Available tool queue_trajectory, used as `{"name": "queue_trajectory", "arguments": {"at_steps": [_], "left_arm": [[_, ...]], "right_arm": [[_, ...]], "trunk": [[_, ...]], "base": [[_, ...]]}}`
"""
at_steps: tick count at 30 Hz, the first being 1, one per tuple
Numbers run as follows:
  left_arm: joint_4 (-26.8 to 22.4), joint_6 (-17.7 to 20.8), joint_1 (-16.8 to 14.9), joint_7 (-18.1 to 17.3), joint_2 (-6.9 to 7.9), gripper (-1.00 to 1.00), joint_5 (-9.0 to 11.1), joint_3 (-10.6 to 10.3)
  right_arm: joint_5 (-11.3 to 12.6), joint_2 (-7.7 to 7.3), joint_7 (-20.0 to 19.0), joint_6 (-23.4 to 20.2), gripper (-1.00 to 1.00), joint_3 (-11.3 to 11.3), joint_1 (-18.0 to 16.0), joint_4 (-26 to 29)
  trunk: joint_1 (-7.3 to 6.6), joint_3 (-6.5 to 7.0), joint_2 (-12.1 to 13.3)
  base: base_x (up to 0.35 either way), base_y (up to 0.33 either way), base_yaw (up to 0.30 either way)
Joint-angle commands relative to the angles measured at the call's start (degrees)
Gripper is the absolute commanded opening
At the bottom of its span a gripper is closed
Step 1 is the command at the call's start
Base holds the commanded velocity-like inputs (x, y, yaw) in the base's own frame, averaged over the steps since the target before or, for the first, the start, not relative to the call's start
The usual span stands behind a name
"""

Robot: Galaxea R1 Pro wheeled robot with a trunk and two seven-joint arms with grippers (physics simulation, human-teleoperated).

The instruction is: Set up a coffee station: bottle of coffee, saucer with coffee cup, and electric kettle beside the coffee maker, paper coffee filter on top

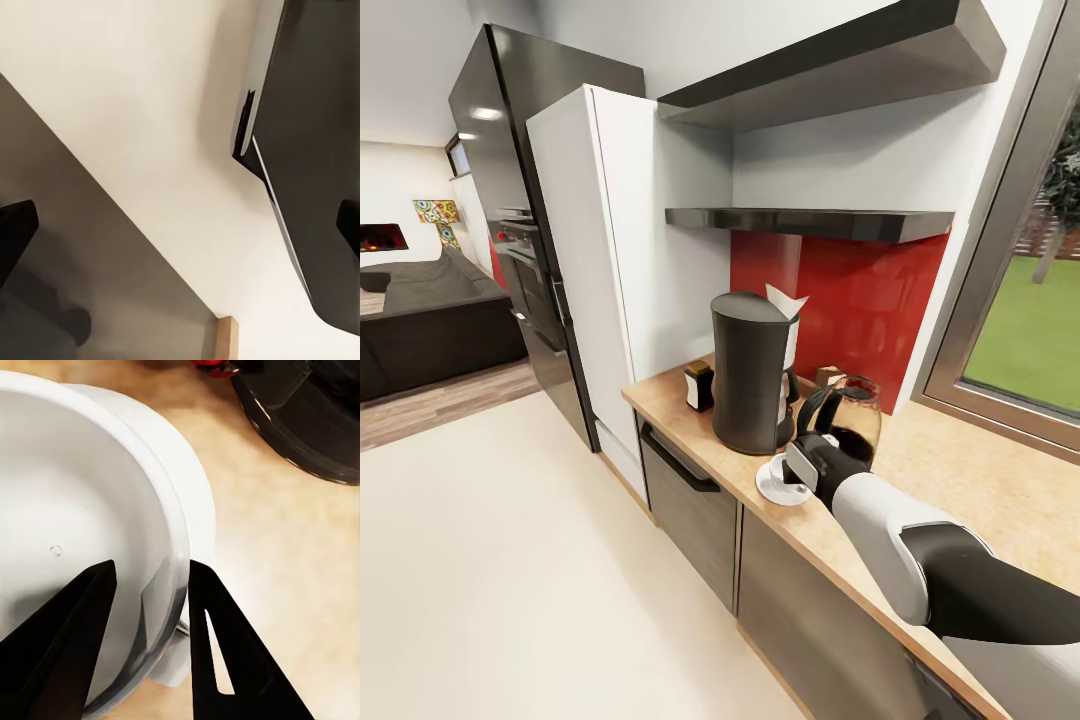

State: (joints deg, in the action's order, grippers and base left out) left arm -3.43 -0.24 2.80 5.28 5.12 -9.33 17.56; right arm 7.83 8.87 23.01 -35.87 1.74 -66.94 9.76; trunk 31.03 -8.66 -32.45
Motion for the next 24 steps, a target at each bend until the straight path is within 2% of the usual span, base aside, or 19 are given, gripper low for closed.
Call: {"name": "queue_trajectory", "arguments": {"at_steps": [1, 24], "left_arm": [[-0.09, -0.03, 0.01, 0.08, -0.02, 1.0, -0.6, 0.46], [-0.09, -0.03, 0.01, 0.08, -0.02, 1.0, -0.6, 0.46]], "right_arm": [[0.61, 0.01, 0.37, -0.17, -1.0, 0.19, -0.03, 0.09], [0.61, 0.01, 0.37, -0.17, -1.0, 0.19, -0.03, -0.02]], "trunk": [[0.02, -0.09, -0.08], [0.02, -0.09, -0.08]], "base": [[0.0, 0.0, 0.0], [0.019, 0.0, 0.0]]}}
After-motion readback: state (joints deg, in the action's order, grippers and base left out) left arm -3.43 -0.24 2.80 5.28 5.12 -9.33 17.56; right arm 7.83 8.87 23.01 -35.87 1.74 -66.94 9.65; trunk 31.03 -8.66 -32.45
